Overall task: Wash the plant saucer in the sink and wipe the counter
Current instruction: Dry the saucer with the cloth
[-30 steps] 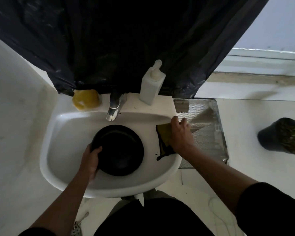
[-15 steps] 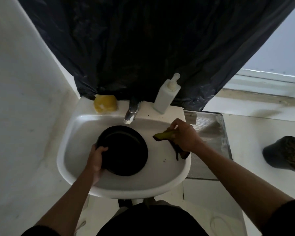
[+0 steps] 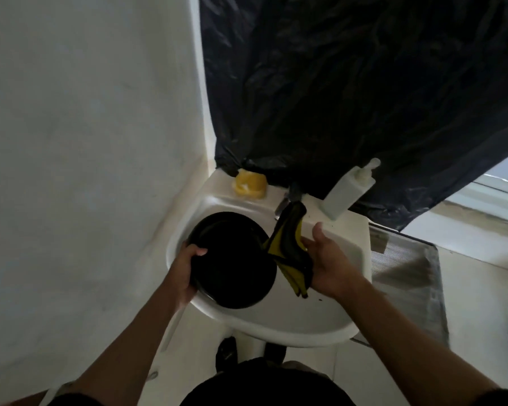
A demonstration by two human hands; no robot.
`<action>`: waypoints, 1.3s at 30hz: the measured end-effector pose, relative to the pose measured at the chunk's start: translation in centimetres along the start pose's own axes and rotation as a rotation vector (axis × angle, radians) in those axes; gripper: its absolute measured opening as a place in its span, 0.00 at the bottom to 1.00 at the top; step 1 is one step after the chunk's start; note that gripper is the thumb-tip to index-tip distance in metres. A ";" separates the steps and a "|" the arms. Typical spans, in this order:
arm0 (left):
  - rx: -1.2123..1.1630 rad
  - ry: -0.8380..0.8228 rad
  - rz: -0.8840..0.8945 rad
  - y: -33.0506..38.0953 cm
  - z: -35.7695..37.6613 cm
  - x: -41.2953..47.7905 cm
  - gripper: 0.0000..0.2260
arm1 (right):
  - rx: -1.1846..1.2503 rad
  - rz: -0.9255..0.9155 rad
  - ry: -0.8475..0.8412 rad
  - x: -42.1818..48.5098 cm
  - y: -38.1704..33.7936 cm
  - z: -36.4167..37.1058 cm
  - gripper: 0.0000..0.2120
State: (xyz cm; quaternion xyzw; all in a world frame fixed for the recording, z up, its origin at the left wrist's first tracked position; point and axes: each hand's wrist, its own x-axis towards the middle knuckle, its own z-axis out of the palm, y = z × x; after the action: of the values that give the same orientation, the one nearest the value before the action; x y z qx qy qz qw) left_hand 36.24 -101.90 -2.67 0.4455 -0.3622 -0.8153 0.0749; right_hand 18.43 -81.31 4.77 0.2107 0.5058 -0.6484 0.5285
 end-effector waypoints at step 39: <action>-0.132 -0.121 0.403 6.6 8.5 -7.6 0.22 | -1.400 -1.073 -0.030 -2.1 -3.6 8.8 0.25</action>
State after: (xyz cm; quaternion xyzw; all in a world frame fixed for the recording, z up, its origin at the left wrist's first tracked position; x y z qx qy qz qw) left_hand 32.82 -98.82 9.67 0.3084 -0.3938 -0.8309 0.2436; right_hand 18.19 -88.27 11.55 -0.4360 0.8108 -0.3531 0.1672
